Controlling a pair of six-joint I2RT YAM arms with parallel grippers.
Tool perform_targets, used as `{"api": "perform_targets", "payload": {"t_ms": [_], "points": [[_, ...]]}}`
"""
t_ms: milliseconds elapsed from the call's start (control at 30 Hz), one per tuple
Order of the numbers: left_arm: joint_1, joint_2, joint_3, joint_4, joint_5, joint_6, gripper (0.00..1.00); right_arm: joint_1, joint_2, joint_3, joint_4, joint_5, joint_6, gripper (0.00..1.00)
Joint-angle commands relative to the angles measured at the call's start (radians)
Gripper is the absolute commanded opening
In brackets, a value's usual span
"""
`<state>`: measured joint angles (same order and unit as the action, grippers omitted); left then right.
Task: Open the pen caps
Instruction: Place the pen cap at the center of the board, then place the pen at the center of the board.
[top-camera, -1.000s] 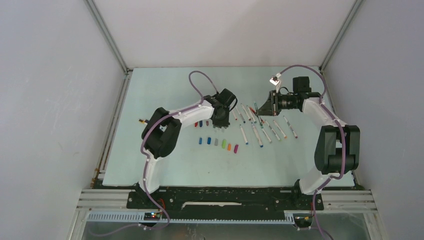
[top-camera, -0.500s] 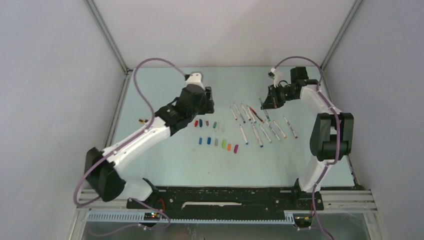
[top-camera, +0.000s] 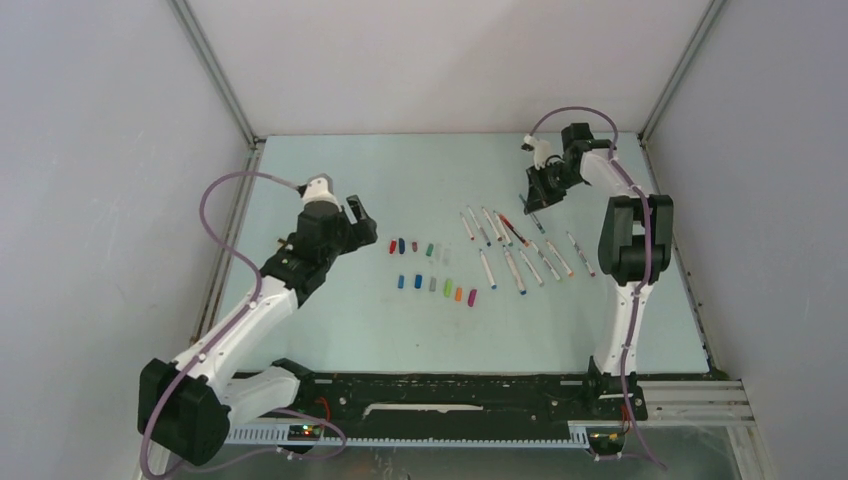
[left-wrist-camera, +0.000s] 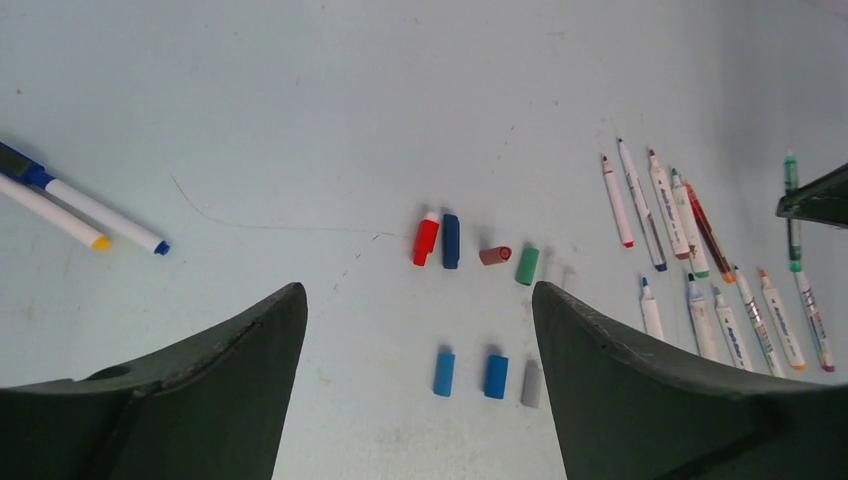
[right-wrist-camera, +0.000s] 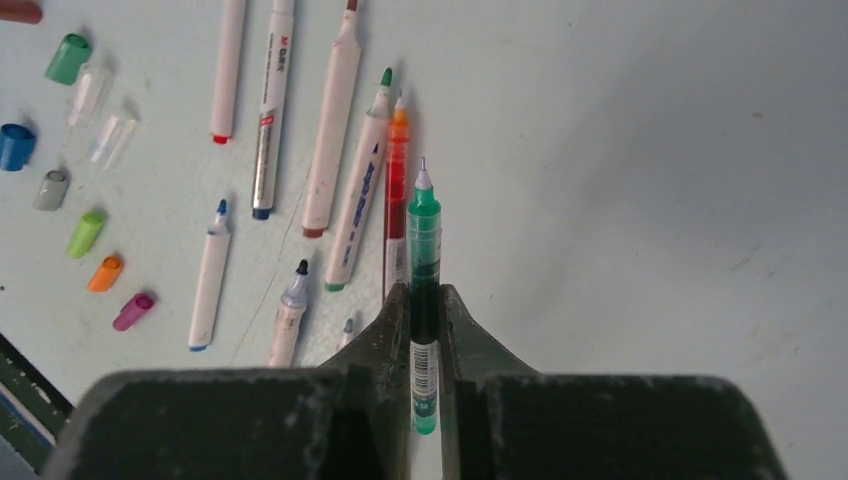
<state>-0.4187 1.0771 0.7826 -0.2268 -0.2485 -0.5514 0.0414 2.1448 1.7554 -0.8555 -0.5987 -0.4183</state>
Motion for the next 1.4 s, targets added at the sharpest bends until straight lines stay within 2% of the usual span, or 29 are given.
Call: {"api": "perform_targets", "payload": {"t_ms": [0, 300, 500, 600, 767, 967, 1033, 1267, 1367], "points": [[0.033, -0.062, -0.024, 0.046, 0.015, -0.022, 0.85, 0.028, 0.073, 0.106, -0.046, 0.047, -0.009, 0.09], [0.062, -0.079, -0.046, 0.036, 0.008, -0.035, 0.85, 0.059, 0.146, 0.152, -0.05, 0.12, 0.009, 0.18], [0.072, -0.078, -0.06, 0.052, 0.037, -0.036, 0.85, 0.059, 0.142, 0.15, -0.05, 0.137, 0.022, 0.3], [0.084, -0.083, -0.075, 0.064, 0.06, -0.052, 0.85, 0.059, 0.118, 0.14, -0.054, 0.141, 0.025, 0.32], [0.117, -0.118, -0.11, 0.087, 0.052, -0.076, 0.85, 0.053, 0.002, 0.066, -0.041, 0.098, 0.033, 0.33], [0.165, -0.178, -0.203, 0.185, 0.029, -0.129, 0.99, 0.044, -0.201, -0.084, -0.01, -0.031, 0.02, 0.34], [0.19, -0.174, -0.214, 0.195, 0.047, -0.149, 1.0, 0.043, -0.269, -0.158, -0.001, -0.083, 0.011, 0.34], [0.318, -0.037, -0.172, 0.154, 0.226, -0.164, 0.99, 0.042, -0.511, -0.398, 0.095, -0.236, -0.015, 0.36], [0.366, 0.06, -0.131, 0.13, 0.272, -0.158, 0.93, 0.04, -0.551, -0.44, 0.115, -0.262, -0.022, 0.37]]}}
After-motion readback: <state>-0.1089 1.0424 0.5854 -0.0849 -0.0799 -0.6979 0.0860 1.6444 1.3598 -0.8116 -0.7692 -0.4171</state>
